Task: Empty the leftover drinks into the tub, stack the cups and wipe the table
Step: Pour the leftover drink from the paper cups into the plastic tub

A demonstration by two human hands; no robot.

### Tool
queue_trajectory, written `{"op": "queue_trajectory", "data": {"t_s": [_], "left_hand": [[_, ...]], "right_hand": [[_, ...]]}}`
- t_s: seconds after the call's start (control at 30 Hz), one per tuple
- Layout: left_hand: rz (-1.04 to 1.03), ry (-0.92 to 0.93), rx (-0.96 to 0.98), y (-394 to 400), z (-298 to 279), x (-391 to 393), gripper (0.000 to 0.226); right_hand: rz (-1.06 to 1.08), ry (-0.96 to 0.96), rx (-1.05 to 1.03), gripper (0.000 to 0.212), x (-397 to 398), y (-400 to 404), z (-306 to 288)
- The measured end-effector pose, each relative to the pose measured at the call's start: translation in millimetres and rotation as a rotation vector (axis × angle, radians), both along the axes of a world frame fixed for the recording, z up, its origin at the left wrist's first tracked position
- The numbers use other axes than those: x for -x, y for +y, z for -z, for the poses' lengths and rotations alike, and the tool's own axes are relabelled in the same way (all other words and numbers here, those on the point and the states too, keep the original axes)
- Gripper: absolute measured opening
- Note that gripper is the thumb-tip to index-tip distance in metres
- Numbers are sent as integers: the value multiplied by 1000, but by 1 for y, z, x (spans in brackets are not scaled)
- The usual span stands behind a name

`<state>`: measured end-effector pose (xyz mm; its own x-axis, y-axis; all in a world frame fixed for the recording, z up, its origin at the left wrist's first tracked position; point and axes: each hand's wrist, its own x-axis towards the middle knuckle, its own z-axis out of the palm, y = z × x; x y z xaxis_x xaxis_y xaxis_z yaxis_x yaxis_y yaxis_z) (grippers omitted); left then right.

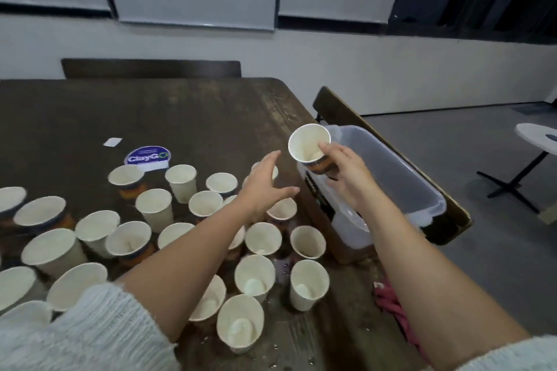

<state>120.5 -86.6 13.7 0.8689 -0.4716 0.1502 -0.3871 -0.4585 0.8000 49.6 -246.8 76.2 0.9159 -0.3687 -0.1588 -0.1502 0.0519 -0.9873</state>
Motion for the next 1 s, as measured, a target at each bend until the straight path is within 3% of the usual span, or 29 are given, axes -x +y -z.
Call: {"op": "queue_trajectory", "data": {"t_s": [0.17,0.33,0.4,0.5,0.7,0.8,0.9,1.0], "left_hand": [[-89,-38,261,119,-25,8,91],[-326,-61,494,277,-36,41,72],[-428,-104,487,335,-36,55,72],[-551,-138,384,428,-27,85,73],[-636,-86,282,560,-2,138,82],[-676,-19,57,616,9,160,99],[-743,77,-206,664,24,180,131],[-663,219,-387,695,43,192,141]], "right_hand": [[-333,31,-94,34,-24,117,-17],[-648,134,-168,58,-33,282,-13],[-764,177,-146,49,-33,341,-10],[-842,192,-32,32,-24,436,-6],[-857,196,120,21,2,580,15],[-845,190,184,14,5,629,21],[-827,154,275,16,1,665,30],[-856,107,484,22,1,692,41]]}}
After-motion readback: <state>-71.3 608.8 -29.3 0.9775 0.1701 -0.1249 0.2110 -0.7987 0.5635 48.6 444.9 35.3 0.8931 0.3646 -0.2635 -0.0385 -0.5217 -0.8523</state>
